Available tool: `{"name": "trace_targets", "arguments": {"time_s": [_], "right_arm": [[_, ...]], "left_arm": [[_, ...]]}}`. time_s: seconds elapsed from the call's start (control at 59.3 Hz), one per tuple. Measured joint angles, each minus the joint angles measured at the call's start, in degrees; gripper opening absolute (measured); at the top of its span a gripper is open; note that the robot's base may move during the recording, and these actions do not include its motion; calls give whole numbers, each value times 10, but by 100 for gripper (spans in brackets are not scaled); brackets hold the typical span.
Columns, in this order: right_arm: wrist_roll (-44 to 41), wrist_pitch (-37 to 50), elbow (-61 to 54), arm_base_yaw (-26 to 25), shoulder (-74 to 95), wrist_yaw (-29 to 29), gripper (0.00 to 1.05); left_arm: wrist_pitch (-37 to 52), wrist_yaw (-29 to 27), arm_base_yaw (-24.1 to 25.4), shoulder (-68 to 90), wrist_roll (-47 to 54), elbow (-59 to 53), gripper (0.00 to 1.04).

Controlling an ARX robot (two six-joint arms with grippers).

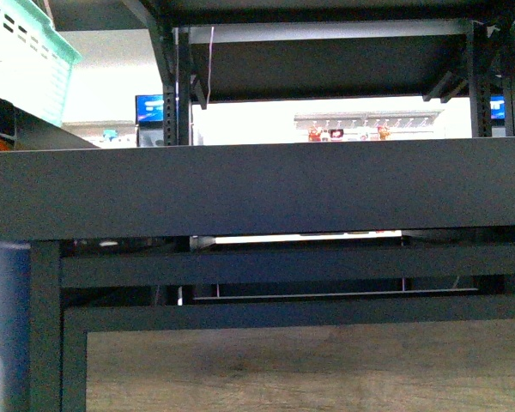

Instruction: Pick lemon from shelf

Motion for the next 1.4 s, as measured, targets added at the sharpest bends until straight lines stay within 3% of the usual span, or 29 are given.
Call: {"name": "trace_targets", "arguments": {"time_s": [1.399], "right_arm": [[0,0,0,0,0,0,102]], "left_arm": [[0,0,0,0,1,0,97]]}}
